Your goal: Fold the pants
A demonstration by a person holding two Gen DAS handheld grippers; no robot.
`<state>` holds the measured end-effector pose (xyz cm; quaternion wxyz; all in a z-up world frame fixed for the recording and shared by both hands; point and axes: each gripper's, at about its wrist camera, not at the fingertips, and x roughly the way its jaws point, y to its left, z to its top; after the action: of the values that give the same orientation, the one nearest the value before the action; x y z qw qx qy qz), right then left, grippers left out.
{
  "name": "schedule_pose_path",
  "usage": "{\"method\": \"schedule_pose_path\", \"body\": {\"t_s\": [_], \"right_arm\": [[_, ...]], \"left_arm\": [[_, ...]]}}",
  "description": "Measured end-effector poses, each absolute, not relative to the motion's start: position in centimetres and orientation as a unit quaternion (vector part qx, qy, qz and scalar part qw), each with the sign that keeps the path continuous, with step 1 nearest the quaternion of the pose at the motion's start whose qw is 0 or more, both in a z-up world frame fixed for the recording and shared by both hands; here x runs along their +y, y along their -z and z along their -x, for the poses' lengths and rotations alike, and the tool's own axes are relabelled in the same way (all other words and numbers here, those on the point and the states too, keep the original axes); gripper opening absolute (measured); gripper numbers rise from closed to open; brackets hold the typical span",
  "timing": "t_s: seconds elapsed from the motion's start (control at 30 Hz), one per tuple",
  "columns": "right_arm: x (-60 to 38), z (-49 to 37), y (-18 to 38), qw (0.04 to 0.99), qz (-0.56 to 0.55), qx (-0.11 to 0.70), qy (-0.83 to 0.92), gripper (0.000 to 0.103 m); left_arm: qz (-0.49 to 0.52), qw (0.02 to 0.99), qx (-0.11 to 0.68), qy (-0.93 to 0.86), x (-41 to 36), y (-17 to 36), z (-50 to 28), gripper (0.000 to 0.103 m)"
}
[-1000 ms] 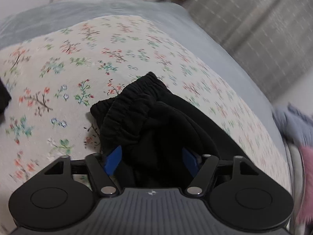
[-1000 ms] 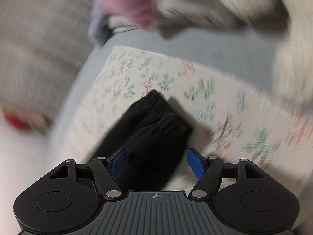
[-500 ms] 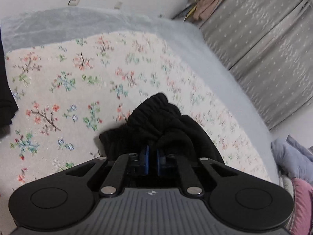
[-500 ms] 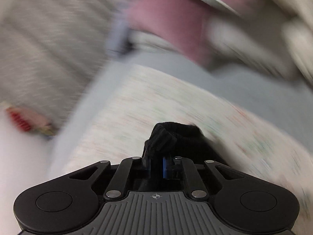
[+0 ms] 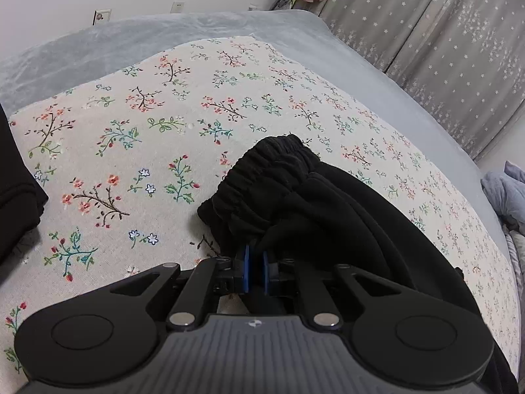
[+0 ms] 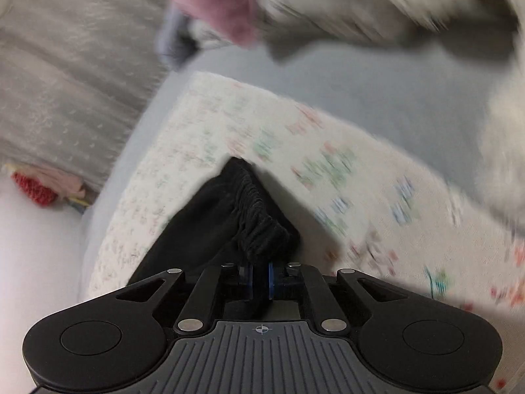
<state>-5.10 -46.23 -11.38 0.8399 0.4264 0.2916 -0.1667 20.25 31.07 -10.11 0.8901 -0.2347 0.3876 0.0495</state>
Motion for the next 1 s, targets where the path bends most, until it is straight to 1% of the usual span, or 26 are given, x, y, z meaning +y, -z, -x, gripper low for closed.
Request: {"method": "schedule_pose_path", "body": {"t_s": [0.07,0.13,0.2,0.3,0.33,0.37,0.4,0.43,0.47,0.5,0.53,0.57,0.63,0.7,0.77,0.83,0.9,1.0], "right_arm": [[-45.3,4.2,11.2,0.846,-0.397,0.313,0.170,0.010],[-46.4,4.5,12.6,0.832,-0.417,0.324,0.168,0.010],[-47.7,5.5,13.3,0.818,-0.453,0.316,0.159,0.009],[-47.5,6.3,12.8,0.828,-0.437,0.313,0.158,0.011],[-47.2,6.3,12.3,0.836,-0.424,0.308,0.160,0.017],[-46.8,7.0,12.0,0.843,-0.409,0.308,0.164,0.020],[-46.5,6.9,11.7,0.848,-0.394,0.312,0.169,0.021],[-46.5,6.4,11.5,0.852,-0.379,0.317,0.176,0.028],[-46.3,6.3,11.0,0.856,-0.357,0.320,0.194,0.038],[-46.2,6.6,10.5,0.861,-0.333,0.318,0.215,0.043],[-46.0,7.0,9.7,0.868,-0.308,0.312,0.231,0.055],[-45.9,7.1,9.1,0.875,-0.286,0.303,0.246,0.057],[-45.9,6.7,7.9,0.882,-0.264,0.290,0.260,0.057],[-45.8,4.5,7.3,0.892,-0.250,0.289,0.240,0.057],[-45.3,1.8,7.1,0.899,-0.242,0.295,0.216,0.057],[-44.7,-0.8,7.3,0.900,-0.242,0.298,0.206,0.057],[-43.5,-3.7,7.5,0.905,-0.234,0.299,0.193,0.057],[-39.3,-6.9,8.4,0.925,-0.171,0.312,0.134,0.056]], "left_arm": [[0.220,0.892,0.392,-0.046,30.8,10.5,-20.2,0.032],[0.206,0.892,0.400,-0.044,30.6,10.8,-20.0,0.033],[0.208,0.891,0.401,-0.040,30.9,10.8,-19.8,0.034],[0.212,0.890,0.402,-0.038,31.5,10.4,-19.6,0.045],[0.206,0.890,0.405,-0.036,31.6,10.2,-19.5,0.050],[0.197,0.891,0.407,-0.032,31.6,9.9,-19.4,0.054],[0.186,0.892,0.410,-0.030,31.6,9.6,-19.3,0.057],[0.178,0.893,0.412,-0.035,31.8,9.3,-19.1,0.061],[0.176,0.893,0.411,-0.045,32.1,8.9,-18.9,0.065],[0.178,0.894,0.408,-0.055,32.6,8.4,-18.7,0.066],[0.186,0.894,0.402,-0.064,33.0,7.8,-18.4,0.067],[0.196,0.895,0.394,-0.072,33.2,7.2,-18.3,0.067],[0.222,0.893,0.386,-0.070,32.6,5.9,-18.6,0.068],[0.220,0.896,0.385,-0.031,29.7,4.8,-19.6,0.068],[0.184,0.904,0.385,0.023,25.1,3.9,-20.8,0.078],[0.139,0.910,0.385,0.070,19.9,3.5,-22.1,0.083],[0.102,0.908,0.391,0.109,15.0,3.7,-23.8,0.084],[0.034,0.903,0.405,0.138,8.2,5.2,-26.8,0.084]]}}
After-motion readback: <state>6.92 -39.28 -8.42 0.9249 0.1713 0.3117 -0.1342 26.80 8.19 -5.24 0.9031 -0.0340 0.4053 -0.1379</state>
